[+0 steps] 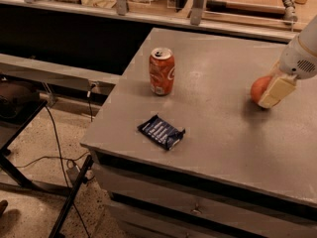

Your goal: Pick apple

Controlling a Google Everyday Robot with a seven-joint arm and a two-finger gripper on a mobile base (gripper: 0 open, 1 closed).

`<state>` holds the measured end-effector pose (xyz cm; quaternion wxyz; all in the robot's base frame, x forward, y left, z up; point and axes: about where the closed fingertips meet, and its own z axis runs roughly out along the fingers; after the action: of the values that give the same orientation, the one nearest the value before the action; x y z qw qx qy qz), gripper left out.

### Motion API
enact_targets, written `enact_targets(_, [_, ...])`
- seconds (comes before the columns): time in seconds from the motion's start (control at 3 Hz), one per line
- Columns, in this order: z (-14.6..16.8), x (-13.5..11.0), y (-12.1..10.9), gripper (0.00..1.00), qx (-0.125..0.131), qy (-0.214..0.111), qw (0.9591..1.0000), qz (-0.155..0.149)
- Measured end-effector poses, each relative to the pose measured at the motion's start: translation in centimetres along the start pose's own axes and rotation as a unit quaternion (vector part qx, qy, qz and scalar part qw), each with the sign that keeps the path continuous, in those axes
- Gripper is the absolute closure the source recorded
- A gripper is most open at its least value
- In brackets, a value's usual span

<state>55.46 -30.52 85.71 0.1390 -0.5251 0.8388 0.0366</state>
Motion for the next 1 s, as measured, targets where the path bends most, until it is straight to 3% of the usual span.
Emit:
enact_targets(0.33, [-0.9,-0.2,-0.2,0.85,-0.013,-0.039,0.9991,0.002])
enact_targets(0.67, [-2.2,1.6,-0.9,1.0,-0.033,-0.104,0.9939,0.011])
enact_targets(1.0, [-5.4,1.6,-1.7,1.0,-0.033,-0.208,0.9776,0.004])
